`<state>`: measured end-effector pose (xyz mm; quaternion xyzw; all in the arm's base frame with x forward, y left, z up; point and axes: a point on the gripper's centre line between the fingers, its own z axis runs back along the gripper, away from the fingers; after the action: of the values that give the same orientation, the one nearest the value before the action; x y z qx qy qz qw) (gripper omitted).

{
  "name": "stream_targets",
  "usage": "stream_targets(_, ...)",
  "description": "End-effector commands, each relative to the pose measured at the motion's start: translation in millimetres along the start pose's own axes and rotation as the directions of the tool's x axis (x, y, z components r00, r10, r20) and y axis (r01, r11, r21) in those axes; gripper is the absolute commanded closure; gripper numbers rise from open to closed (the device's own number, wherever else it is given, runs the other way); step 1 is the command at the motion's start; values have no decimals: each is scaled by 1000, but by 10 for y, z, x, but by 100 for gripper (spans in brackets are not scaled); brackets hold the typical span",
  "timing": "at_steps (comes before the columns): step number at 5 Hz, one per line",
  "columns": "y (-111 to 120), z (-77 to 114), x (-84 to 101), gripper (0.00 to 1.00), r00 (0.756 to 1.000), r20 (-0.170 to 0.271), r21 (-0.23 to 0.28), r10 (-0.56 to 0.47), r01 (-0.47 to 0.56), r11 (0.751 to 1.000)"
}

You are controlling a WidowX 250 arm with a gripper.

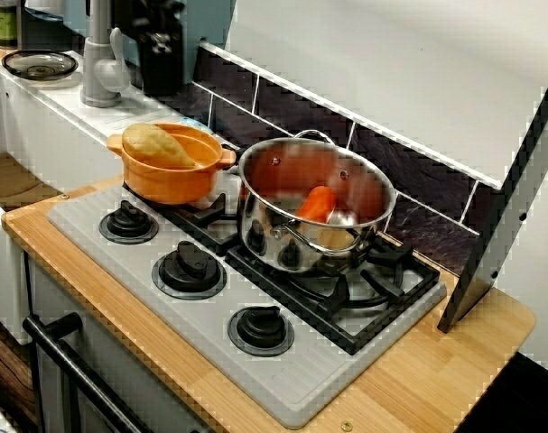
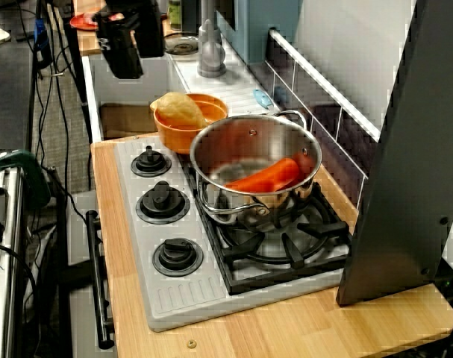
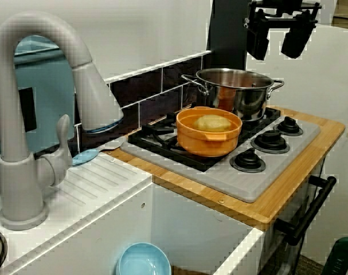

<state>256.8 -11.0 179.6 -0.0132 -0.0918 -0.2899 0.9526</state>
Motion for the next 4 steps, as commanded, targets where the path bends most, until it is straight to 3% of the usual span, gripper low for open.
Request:
stream_targets(1,288,-127,165,0,1000,24,52,19,-21,998)
stream_targets(4,473,-397,9,0,1000,20,87,22,-23,996)
